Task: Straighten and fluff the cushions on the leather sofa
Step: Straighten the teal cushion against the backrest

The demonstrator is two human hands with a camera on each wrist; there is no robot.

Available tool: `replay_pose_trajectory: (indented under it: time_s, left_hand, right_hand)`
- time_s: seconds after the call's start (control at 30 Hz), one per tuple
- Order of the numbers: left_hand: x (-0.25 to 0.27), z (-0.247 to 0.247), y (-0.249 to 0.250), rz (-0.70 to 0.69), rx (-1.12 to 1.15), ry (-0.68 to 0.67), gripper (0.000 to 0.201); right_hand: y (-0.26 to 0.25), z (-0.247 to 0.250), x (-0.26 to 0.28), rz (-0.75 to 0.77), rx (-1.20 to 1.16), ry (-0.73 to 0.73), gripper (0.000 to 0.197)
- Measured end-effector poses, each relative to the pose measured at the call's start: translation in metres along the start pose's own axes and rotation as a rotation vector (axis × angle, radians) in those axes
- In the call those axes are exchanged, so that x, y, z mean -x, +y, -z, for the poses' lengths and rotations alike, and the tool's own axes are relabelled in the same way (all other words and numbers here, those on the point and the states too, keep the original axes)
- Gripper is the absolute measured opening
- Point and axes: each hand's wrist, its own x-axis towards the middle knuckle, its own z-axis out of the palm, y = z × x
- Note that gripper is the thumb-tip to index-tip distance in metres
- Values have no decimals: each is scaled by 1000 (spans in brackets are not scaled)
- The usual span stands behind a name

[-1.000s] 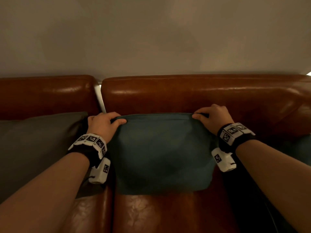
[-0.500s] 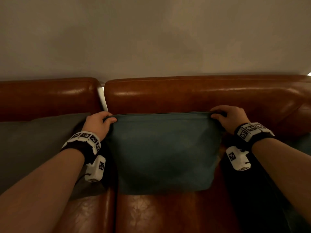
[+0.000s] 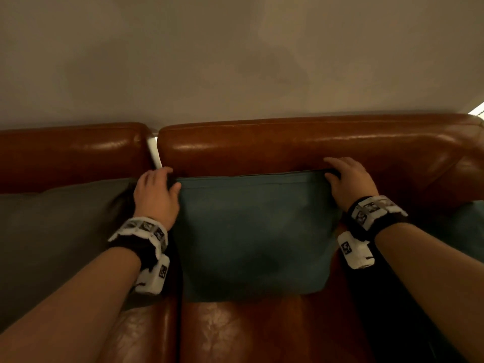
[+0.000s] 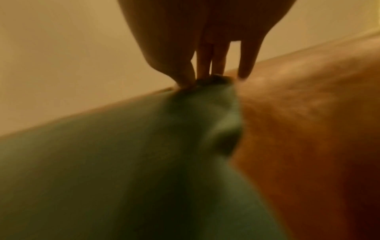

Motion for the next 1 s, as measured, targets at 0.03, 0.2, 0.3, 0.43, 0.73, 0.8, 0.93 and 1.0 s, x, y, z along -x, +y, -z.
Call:
replay_pose_trajectory:
  time_s: [0.03, 0.2, 0.3, 0.43, 0.73, 0.8, 0.93, 1.0]
  left_hand:
    - [13, -6, 12, -96, -90, 42, 44]
    - [81, -77, 73, -474, -270, -123, 64]
    - [67, -98, 49, -475, -352, -94, 65]
    - [51, -95, 20, -439, -371, -36, 67]
    - [78, -78, -2, -100, -236, 96, 71]
    - [101, -99, 20, -297, -231, 84, 72]
    - [116, -147, 20, -410, -269, 108, 69]
    - [105, -153, -2, -459, -272, 154, 70]
  right_hand:
    - [-14, -8, 11, 87, 23, 61, 40]
    - [-93, -95, 78, 399, 237, -102, 60]
    - [-76, -112, 70, 345, 302, -36, 62]
    - [-29, -101, 50, 148, 290, 13, 65]
    - [-42, -84, 79, 64, 212, 61, 69]
    - [-78, -108, 112, 318, 163, 73, 66]
    - [-86, -172, 128, 433, 235, 99, 62]
    - [-53, -179, 115, 375, 249, 198, 61]
